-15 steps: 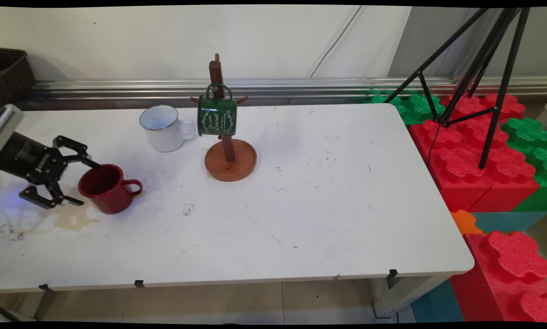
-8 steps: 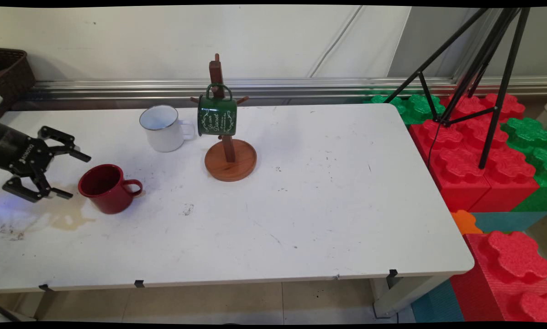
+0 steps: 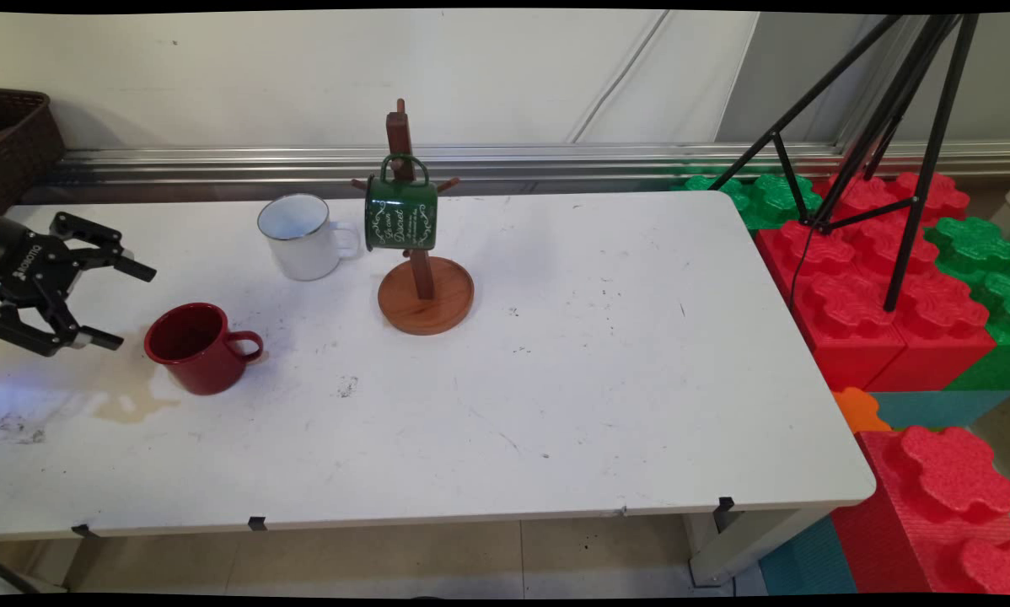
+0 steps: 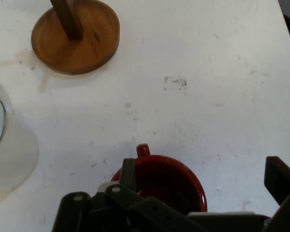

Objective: Pick up the green mug from the rack

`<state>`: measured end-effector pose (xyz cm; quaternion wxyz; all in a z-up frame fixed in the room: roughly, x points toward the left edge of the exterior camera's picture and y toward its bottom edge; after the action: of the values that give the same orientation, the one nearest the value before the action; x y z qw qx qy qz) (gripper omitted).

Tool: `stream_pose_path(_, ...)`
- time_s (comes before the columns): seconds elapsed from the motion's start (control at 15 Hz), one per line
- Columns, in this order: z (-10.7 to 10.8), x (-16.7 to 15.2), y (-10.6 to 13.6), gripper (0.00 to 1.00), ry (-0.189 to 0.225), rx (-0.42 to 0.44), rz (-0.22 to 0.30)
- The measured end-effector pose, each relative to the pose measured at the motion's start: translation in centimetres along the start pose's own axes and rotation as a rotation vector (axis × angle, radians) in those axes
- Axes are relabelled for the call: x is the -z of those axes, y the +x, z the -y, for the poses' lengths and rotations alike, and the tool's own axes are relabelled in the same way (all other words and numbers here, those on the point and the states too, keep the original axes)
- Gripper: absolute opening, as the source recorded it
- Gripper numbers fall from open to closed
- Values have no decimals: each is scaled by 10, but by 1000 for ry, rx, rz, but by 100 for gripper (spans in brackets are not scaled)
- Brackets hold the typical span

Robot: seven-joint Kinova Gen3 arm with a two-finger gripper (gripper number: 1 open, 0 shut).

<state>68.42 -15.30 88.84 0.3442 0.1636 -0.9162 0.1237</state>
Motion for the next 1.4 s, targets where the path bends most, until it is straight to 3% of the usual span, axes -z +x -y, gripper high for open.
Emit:
stream_pose_path(0.53, 0, 5, 9, 100, 0, 43, -52)
stream_pose_path(1.4, 5, -1, 46, 100, -27, 115, -227)
